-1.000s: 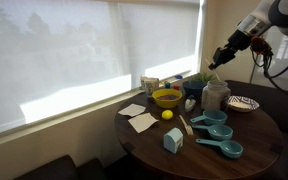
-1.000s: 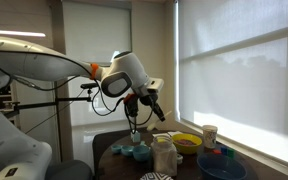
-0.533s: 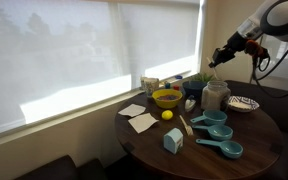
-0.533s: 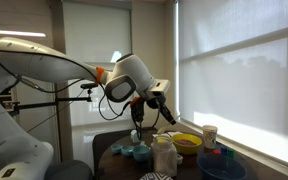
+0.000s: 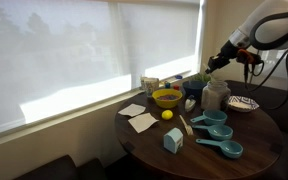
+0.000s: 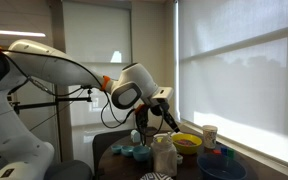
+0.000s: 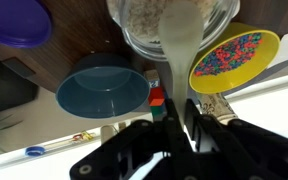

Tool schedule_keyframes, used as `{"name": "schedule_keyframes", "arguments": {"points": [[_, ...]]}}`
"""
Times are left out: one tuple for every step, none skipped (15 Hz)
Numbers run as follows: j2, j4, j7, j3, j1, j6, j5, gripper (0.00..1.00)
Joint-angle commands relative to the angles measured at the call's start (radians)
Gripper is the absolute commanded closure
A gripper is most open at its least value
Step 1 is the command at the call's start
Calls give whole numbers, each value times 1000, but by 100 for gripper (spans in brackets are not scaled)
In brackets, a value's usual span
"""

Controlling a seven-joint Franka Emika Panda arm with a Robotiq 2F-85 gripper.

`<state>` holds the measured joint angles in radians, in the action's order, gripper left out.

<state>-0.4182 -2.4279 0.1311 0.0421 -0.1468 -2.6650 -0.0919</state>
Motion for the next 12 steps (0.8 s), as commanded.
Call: {"name": "schedule_keyframes", "arguments": {"points": [[10,-16,42,-25,-30,-20,73,97],[11,-22,53,-31,-36,-20,88,97],[12,-26,62,-35,-39,-18,99,97],[12,-30,75,-43,-44,-19,114,97],[12,-34,85,-47,-45,-17,124,97],[12,-38,93,-51,-45,-13,130,97],[12,-42,98,-55,-44,-6,135,97],[12,-43,103,-57,-41,10,134,97],[14,-41,113,-59,-42,23,135,97],[15,-38,123,-62,-43,33,134,97],[16,-32,130,-60,-41,48,126,97],[15,-26,132,-54,-38,60,118,97]]}}
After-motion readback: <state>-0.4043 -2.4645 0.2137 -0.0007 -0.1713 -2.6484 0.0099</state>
